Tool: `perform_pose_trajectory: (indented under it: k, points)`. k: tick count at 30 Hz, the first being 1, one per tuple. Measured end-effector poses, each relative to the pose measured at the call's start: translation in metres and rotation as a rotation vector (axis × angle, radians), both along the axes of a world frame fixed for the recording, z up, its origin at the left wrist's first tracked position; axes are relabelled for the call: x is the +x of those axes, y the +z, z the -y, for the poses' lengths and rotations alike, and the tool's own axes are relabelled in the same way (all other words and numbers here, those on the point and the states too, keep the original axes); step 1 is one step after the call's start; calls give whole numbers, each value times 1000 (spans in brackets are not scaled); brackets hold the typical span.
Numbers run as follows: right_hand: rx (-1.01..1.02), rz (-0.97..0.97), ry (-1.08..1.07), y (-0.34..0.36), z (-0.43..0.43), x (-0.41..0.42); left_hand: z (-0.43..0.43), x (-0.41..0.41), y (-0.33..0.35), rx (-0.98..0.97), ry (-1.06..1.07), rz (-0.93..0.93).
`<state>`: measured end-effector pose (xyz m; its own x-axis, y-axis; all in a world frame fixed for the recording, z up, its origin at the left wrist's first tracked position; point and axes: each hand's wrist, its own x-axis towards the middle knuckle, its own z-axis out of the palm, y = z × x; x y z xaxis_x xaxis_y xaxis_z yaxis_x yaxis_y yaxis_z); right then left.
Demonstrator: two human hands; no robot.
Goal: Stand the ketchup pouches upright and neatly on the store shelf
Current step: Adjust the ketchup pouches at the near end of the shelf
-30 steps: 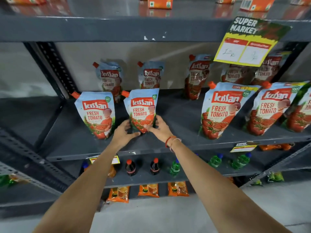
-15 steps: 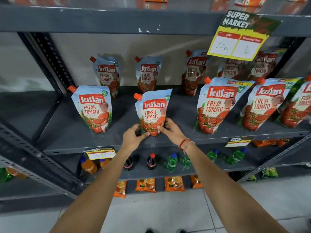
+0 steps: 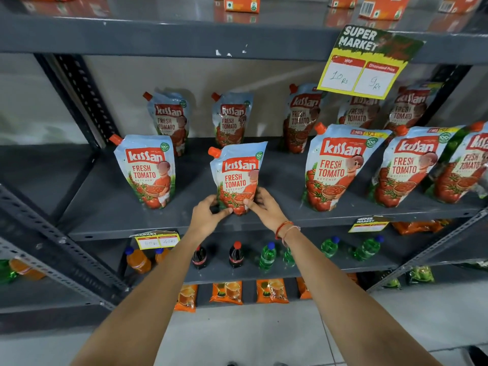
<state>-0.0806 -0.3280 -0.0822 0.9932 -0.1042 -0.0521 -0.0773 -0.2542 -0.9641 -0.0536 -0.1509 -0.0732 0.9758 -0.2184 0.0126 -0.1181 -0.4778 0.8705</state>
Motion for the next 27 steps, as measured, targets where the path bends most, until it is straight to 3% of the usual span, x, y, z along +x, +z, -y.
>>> perform_pose_trajectory:
  k: [3, 6, 8, 12, 15, 21, 27]
  points:
    - [110, 68, -215, -3, -7, -12, 1, -7, 4, -54, 50, -11]
    - [92, 205, -470, -14, -26, -29, -15, -17, 6, -144, 127, 6]
    - [59, 293, -499, -16, -43, -36, -34, -20, 8, -204, 219, 32]
    - [-95, 398, -347, -8, -78, -31, -79, -20, 11, -291, 498, 151]
    - [-186, 372, -160, 0, -107, -13, -117, -8, 8, -289, 627, 193]
    - [-173, -6, 122, 12, -148, 39, -166, 34, -8, -53, 368, -13]
    - [-111, -97, 269, 23, -166, 85, -172, 65, -2, -67, 155, -111]
